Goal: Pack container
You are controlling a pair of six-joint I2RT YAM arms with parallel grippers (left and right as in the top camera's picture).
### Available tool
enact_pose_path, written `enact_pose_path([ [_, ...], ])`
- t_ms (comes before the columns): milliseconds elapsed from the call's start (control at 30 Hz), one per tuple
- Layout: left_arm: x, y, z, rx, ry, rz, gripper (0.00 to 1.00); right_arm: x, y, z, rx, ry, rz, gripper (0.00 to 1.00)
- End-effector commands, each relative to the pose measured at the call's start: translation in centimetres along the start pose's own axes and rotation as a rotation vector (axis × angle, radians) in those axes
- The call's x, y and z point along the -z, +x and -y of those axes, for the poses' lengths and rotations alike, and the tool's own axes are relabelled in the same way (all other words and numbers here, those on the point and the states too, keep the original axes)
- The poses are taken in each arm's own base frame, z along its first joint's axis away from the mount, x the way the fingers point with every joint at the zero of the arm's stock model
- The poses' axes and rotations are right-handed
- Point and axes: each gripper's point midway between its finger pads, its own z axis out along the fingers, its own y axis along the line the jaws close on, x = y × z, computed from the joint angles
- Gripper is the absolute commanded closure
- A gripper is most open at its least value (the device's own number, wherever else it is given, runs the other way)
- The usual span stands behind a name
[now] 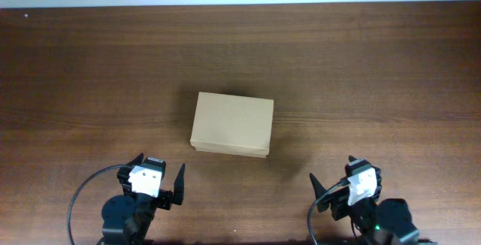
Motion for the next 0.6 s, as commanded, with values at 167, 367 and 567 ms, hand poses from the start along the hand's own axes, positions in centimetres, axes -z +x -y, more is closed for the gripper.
enact_pose_path([
  [167, 0.0, -0.1, -0.3, 0.010, -0.014, 0.009, 0.00, -2.5, 3.4, 0.2, 0.008, 0.014, -0.049, 0.01],
  [367, 0.0, -0.1, -0.3, 0.010, -0.014, 0.009, 0.00, -3.1, 4.3, 0.2, -0.014, 0.016, -0.057, 0.01],
  [567, 0.0, -0.1, -0.3, 0.010, -0.014, 0.009, 0.00, -3.1, 4.3, 0.2, -0.015, 0.016, -0.058, 0.01],
])
